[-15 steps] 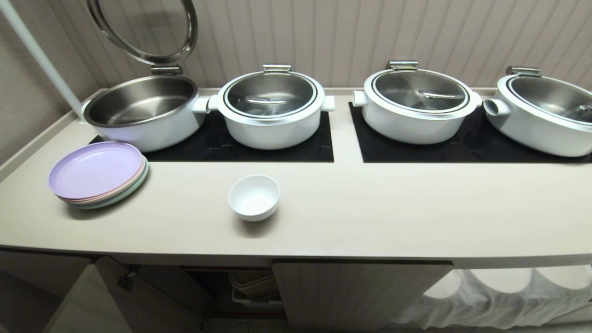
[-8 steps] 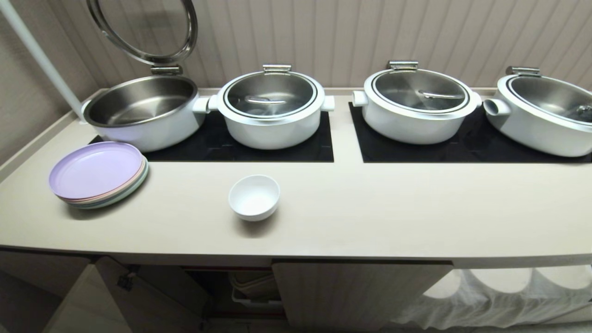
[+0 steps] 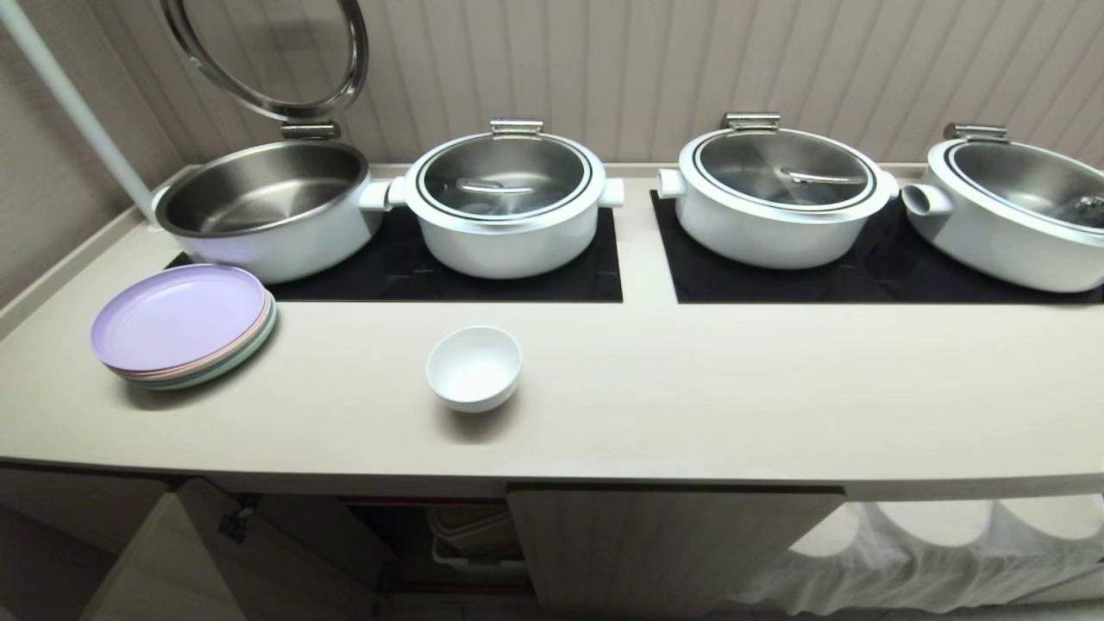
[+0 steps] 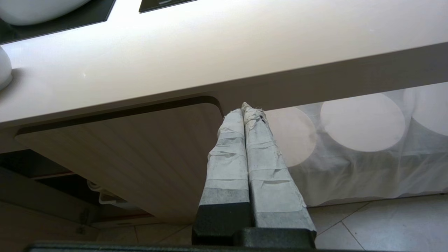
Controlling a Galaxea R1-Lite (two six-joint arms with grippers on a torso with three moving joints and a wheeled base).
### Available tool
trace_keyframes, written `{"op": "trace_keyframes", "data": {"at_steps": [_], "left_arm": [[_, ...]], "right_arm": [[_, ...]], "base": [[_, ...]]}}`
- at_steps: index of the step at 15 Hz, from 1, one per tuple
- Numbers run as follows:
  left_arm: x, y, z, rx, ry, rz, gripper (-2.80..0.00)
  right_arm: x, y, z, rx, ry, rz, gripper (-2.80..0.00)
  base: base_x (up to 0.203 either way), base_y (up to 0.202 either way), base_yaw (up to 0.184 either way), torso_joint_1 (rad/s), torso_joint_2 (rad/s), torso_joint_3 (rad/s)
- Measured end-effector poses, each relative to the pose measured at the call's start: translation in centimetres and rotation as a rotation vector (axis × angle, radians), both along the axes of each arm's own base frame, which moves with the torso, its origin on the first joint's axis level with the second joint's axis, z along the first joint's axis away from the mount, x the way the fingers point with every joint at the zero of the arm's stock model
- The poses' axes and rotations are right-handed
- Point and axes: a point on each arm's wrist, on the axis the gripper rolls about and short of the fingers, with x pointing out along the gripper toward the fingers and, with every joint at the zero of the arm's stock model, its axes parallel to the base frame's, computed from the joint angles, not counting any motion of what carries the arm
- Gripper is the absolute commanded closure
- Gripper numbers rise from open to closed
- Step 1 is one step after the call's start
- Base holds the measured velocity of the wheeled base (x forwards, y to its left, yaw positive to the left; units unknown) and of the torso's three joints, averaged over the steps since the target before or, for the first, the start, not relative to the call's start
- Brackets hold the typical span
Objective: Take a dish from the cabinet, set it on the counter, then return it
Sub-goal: Pick up the bowl from the table
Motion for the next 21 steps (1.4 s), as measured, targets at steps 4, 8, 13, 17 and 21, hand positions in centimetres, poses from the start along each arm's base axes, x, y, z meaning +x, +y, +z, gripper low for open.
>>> {"op": "trace_keyframes", "data": {"at_steps": [4,8,13,17,21], "left_arm": [[-0.7,-0.1,1.7,0.004,-0.039,-0.026,0.0],[-1.5,-0.1,2.1,0.004,0.046,-0.03,0.0],[-1.4,-0.1,3.3,0.002,0.121,-0.03,0.0],[-0.3,-0.1,5.1,-0.006,0.2,-0.03,0.0],[1.5,-0.1,7.2,-0.016,0.282,-0.048,0.0]], "right_arm": [[0.0,0.0,0.0,0.0,0.001,0.0,0.0],[0.0,0.0,0.0,0.0,0.001,0.0,0.0],[0.0,0.0,0.0,0.0,0.0,0.0,0.0],[0.0,0.0,0.0,0.0,0.0,0.0,0.0],[0.0,0.0,0.0,0.0,0.0,0.0,0.0]], "base": [[0.0,0.0,0.0,0.0,0.0,0.0],[0.0,0.0,0.0,0.0,0.0,0.0],[0.0,0.0,0.0,0.0,0.0,0.0],[0.0,0.0,0.0,0.0,0.0,0.0],[0.0,0.0,0.0,0.0,0.0,0.0]]}}
